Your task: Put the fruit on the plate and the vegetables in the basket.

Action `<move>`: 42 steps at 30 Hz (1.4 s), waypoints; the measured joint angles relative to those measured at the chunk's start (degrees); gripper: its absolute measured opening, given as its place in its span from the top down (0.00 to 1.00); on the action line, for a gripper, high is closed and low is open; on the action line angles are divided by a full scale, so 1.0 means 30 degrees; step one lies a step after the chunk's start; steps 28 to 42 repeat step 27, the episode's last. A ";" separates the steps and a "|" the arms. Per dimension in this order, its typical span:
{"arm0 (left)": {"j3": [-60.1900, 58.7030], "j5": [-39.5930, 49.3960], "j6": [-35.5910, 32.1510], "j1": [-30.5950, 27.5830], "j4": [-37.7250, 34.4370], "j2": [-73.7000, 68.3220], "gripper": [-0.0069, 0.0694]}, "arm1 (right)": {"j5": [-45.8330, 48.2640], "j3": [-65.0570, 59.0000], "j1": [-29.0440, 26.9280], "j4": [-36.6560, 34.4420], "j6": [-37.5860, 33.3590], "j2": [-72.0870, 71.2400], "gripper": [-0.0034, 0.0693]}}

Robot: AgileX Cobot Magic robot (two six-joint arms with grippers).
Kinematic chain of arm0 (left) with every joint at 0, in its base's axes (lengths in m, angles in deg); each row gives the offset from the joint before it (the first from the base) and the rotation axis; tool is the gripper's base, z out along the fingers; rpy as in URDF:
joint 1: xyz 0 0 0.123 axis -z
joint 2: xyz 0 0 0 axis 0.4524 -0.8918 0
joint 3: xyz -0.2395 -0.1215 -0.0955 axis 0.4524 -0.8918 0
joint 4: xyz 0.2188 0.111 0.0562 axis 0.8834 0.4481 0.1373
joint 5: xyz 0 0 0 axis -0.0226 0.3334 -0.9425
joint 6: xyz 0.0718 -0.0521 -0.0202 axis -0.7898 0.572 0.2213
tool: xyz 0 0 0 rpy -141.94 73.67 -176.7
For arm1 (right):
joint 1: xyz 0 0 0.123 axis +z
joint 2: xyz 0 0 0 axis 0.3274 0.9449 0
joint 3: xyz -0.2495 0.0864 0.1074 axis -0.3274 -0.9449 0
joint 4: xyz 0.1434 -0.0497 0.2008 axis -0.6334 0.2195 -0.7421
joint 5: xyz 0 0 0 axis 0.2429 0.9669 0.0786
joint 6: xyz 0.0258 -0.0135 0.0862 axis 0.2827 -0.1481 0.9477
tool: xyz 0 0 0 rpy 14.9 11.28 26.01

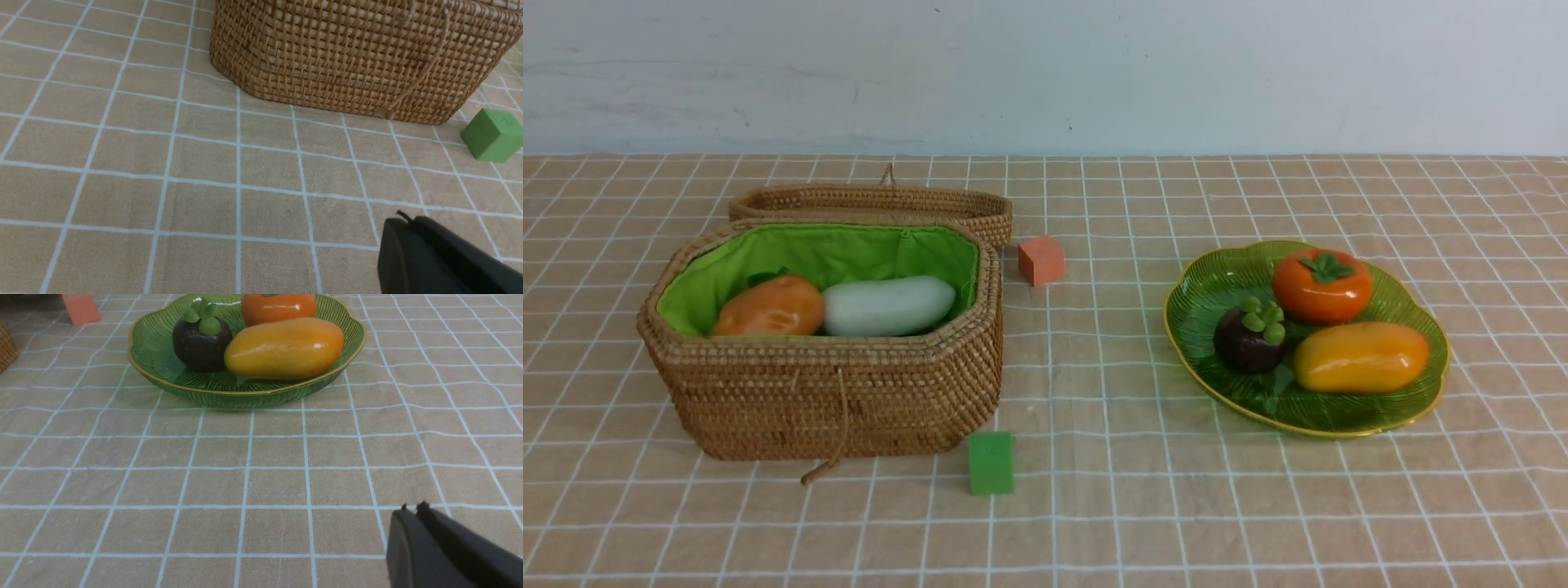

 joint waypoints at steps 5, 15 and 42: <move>0.0000 0.0017 0.0000 0.0000 0.0000 0.0000 0.93 | 0.0000 0.0000 0.0000 0.0000 0.0000 0.0000 0.91; 0.0000 0.0017 0.0000 0.0000 0.0000 0.0000 0.93 | 0.0000 0.0000 0.0000 0.0000 0.0000 0.0000 0.89; 0.0000 0.0017 0.0000 0.0000 0.0000 0.0000 0.92 | 0.0000 0.0000 0.0000 0.0000 0.0000 0.0000 0.88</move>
